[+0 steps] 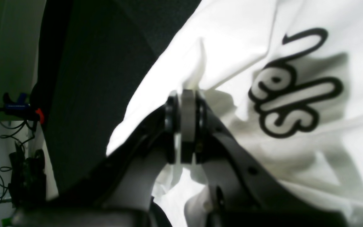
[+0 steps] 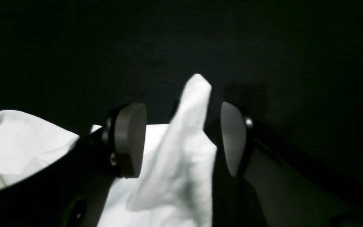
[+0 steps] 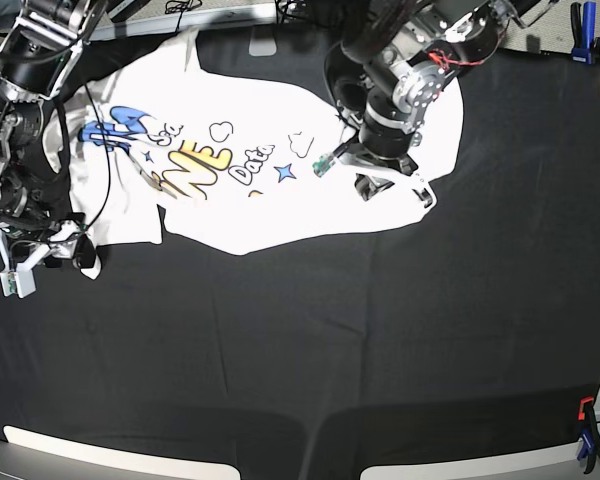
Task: Layout the t-shirt on the table in an organized manner, then fold the t-shirt properly
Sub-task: 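Adjust the right gripper's grip on the hem while the left holds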
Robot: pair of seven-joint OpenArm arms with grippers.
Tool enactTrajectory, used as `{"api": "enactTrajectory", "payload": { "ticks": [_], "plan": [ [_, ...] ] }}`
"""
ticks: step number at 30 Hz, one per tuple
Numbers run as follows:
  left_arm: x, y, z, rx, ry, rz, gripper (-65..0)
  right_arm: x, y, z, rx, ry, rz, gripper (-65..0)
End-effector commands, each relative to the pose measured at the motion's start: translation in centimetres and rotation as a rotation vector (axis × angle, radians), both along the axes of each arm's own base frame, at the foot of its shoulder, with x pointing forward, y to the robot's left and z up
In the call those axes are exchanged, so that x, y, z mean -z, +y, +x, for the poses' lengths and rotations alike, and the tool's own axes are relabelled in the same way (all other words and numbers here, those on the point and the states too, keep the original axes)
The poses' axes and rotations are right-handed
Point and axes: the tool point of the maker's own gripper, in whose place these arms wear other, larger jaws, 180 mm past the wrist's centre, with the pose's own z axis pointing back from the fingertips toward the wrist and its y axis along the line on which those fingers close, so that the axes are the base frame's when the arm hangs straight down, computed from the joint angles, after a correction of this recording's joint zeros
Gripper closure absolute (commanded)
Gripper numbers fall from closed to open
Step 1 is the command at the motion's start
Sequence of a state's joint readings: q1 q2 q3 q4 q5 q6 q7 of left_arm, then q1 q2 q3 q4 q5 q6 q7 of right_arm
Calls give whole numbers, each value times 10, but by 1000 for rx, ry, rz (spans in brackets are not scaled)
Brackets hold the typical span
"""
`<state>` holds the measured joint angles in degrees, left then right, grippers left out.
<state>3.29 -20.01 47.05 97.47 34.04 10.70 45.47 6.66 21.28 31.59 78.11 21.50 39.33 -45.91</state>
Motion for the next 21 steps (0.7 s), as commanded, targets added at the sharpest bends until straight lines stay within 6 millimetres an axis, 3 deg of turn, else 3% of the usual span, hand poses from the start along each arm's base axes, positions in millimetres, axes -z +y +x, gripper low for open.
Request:
{"api": "enactTrajectory", "payload": {
  "ticks": [1, 7, 14, 16, 21],
  "plan": [
    [-12, 0, 8, -11, -48, -17, 0, -22, -4, 11, -10, -72, -11, -355],
    [-12, 0, 8, -11, -48, -17, 0, -22, -1, 9, -17, -61, 19, -355],
    [-12, 0, 8, -11, -48, -17, 0, -30, 33, 5, -90, -52, 241, -355],
    [-12, 0, 8, -11, -48, -17, 0, -30, 29, 7, -80, -64, 223, -355],
    [-12, 0, 8, -11, -48, -17, 0, -27, -6, 14, -6, -102, -13, -355]
  ]
}}
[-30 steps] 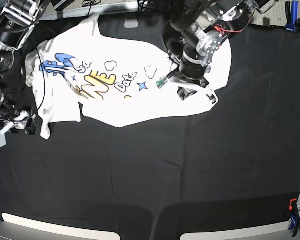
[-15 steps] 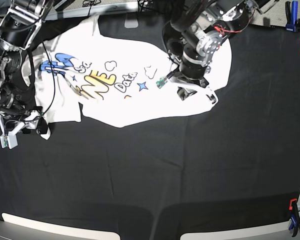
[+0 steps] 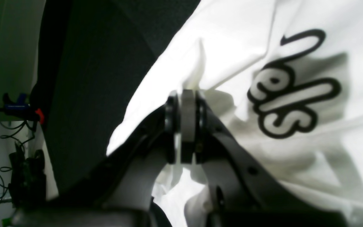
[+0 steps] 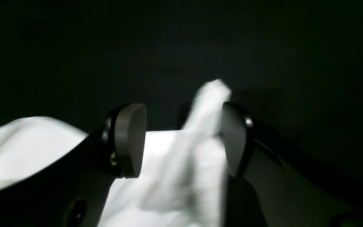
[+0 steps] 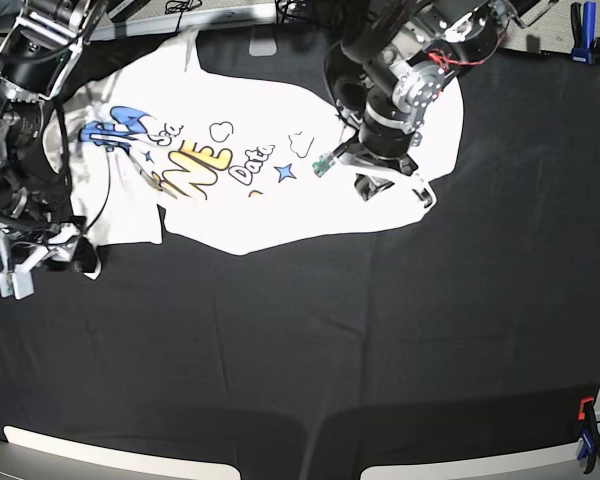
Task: Layout the t-shirt on the table in an organized manner, then fold the t-shirt properly
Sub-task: 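Adjust the right gripper's grip on the hem while the left holds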
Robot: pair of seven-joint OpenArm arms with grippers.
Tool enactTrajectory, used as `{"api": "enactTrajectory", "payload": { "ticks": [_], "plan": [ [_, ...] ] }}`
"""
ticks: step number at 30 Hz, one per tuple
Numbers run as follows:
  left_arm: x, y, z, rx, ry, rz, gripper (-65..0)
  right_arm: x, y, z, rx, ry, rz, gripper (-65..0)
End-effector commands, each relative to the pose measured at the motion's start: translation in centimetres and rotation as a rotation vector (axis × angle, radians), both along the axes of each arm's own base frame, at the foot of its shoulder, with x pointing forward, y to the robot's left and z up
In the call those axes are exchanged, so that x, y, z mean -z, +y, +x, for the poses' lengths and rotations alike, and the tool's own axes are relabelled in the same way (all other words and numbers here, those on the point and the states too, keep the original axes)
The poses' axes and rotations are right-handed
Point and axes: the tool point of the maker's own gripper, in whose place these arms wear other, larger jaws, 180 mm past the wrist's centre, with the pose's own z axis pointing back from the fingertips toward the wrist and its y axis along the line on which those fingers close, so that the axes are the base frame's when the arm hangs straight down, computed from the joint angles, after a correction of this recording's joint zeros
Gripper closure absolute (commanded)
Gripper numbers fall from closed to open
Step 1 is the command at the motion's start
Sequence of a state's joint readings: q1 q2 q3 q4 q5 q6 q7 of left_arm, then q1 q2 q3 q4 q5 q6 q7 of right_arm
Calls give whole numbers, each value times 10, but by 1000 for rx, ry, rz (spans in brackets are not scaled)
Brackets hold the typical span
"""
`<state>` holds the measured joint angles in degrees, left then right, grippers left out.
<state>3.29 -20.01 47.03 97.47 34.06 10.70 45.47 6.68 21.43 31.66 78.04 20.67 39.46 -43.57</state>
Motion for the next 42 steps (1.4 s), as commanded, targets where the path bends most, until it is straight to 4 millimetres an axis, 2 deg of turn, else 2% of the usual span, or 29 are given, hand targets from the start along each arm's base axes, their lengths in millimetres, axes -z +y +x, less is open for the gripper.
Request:
{"api": "enactTrajectory", "payload": {
  "ticks": [1, 4, 5, 8, 19, 22, 28, 34, 40, 42],
  "plan": [
    [-12, 0, 8, -10, -48, -17, 0, -21, -14, 11, 36, -63, -45, -355],
    [-12, 0, 8, -10, -48, -17, 0, -23, -52, 10, 240, -72, -127, -355],
    [-12, 0, 8, -11, -48, -17, 0, -23, -58, 9, 269, -70, -142, -355],
    [-12, 0, 8, -11, -48, -17, 0, -22, -59, 8, 274, -66, -145, -355],
    [-12, 0, 8, -10, -48, -17, 0, -18, -32, 12, 128, -76, -86, -355],
    [-12, 0, 8, -10, -48, -17, 0, -2, -21, 9, 65, -49, -35, -355],
    [-12, 0, 8, -10, -48, -17, 0, 42, -28, -5, 101, 43, 20, -355],
    [-12, -1, 8, -10, -48, -17, 0, 44, -27, -4, 98, 39, 25, -355],
    [-12, 0, 8, -10, -48, -17, 0, 57, 7, -2, -35, 95, 5, -355],
    [-12, 0, 8, -10, -48, -17, 0, 64, 11, -1, -34, 120, -20, -354]
  ]
}}
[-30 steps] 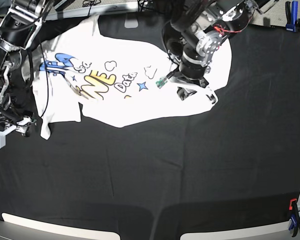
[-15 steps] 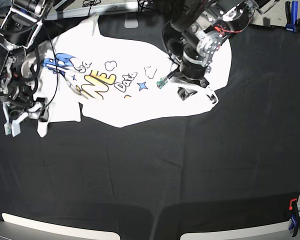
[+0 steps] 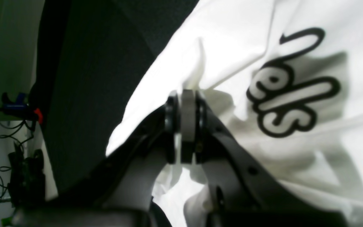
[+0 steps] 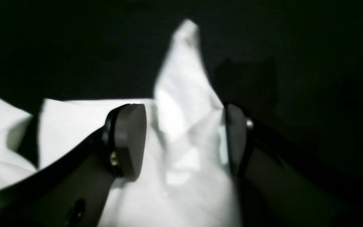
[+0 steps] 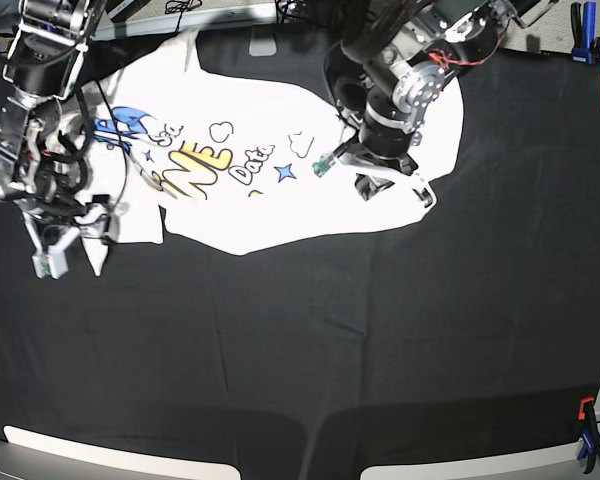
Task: Layout the t-shirt on the table in an organized manner, then fold the t-shirt properly
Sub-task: 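Adjust the right gripper's grip on the hem while the left holds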
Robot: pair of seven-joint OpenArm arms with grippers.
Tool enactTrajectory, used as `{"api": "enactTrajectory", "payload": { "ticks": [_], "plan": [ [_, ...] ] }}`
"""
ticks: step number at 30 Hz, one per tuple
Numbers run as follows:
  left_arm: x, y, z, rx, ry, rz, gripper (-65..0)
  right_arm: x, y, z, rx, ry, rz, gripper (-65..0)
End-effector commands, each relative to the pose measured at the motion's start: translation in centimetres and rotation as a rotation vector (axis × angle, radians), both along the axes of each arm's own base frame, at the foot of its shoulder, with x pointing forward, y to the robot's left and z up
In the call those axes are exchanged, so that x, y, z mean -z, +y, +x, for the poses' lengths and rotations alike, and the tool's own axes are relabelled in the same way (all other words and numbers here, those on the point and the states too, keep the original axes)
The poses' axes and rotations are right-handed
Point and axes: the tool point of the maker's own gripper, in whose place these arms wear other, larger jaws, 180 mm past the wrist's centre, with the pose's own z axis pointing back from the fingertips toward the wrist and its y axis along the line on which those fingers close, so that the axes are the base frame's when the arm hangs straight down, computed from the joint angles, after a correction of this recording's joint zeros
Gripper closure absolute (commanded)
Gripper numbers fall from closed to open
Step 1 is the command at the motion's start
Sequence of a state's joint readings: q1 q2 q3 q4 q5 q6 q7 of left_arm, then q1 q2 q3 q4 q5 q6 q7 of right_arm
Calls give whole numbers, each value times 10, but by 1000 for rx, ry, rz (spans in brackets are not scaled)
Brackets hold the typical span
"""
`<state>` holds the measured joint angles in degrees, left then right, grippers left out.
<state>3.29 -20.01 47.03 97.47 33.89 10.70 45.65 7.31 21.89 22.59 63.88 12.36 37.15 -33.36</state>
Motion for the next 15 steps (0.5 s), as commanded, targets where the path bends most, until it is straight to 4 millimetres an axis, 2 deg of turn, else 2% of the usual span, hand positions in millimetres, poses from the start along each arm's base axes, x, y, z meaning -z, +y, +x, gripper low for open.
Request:
{"api": "enactTrajectory", "payload": {
  "ticks": [1, 4, 9, 10, 14, 15],
  "plan": [
    [-13, -1, 9, -8, -52, -16, 0, -9, -6, 9, 7, -19, -37, -341],
    [-13, 0, 8, -9, -51, -15, 0, 0, -4, 9, 3, 10, -107, -268],
    [-12, 1, 8, -13, -47, -12, 0, 1, -2, 10, 4, 13, -109, -254],
    [-12, 0, 8, -13, -48, -13, 0, 1, -3, 10, 6, 13, -110, -224],
    [-13, 0, 9, -12, -51, -11, 0, -1, -3, 12, 7, 12, -111, 0],
    [-13, 1, 9, -11, -55, -6, 0, -2, -3, 13, 6, 13, -112, 0]
  ]
}}
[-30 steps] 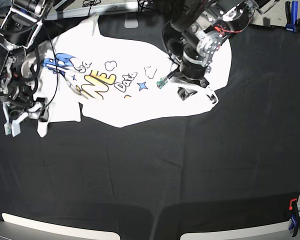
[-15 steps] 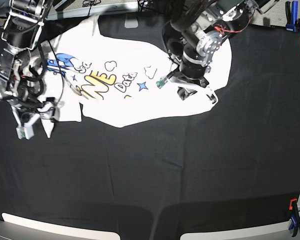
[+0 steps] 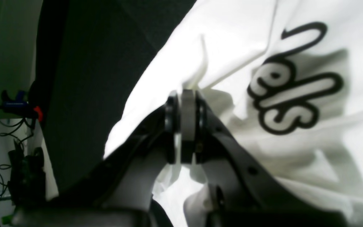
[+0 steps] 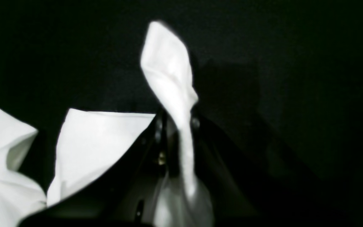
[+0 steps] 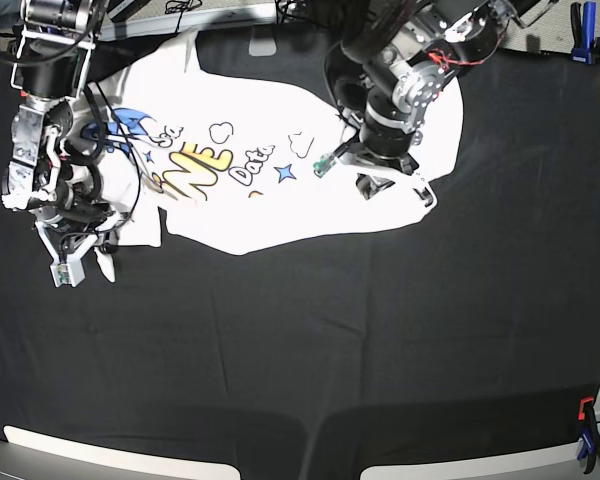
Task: Layout the t-shirt on the table in an organized manner, then fold the t-shirt properly
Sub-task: 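Adjust the right gripper's grip on the hem while the left holds, then lift and pull the shirt with both grippers to spread it flat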
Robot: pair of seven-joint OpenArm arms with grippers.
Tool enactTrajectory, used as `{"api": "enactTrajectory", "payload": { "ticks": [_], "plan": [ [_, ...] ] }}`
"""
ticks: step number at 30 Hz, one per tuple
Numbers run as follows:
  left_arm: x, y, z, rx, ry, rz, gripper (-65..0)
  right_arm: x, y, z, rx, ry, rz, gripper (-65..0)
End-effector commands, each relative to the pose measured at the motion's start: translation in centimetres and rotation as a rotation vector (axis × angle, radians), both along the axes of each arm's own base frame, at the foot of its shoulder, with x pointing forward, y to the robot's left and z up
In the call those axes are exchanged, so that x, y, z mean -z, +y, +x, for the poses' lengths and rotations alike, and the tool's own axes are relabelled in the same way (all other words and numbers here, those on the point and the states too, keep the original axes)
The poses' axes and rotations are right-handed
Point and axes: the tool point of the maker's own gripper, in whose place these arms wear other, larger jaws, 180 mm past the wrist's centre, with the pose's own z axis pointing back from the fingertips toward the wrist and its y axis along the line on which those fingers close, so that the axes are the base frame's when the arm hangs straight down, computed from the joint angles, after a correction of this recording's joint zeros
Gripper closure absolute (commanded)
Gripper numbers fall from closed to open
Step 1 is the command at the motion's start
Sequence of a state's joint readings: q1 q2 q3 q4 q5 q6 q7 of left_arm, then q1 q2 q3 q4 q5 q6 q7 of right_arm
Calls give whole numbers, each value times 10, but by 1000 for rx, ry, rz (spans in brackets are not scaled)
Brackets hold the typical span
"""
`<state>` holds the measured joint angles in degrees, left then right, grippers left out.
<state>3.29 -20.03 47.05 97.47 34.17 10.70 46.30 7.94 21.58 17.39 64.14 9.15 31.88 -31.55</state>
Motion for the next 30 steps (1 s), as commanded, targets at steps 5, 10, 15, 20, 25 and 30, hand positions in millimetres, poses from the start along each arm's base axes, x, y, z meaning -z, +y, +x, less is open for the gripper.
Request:
{"api": "enactTrajectory", "payload": {
  "ticks": [5, 10, 15, 20, 25, 30],
  "plan": [
    [-23, 2, 15, 8, -122, 40, 0, -26, -16, 22, 13, -14, -57, 0],
    [-40, 7, 27, 20, -224, 120, 0, -61, -21, 52, 9, -86, -68, 0],
    [-63, 20, 52, -38, -296, 174, 0, -114, -19, 79, -47, -178, -27, 0],
    [-98, 30, 84, -101, -392, 187, 0, -172, -27, 96, -66, -290, -38, 0],
    [-132, 41, 112, -165, -460, 198, 0, -212, -36, 101, -73, -348, -66, 0],
    [-143, 51, 132, -203, -438, 86, 0, -222, -42, 102, -69, -367, -80, 0]
  ]
}}
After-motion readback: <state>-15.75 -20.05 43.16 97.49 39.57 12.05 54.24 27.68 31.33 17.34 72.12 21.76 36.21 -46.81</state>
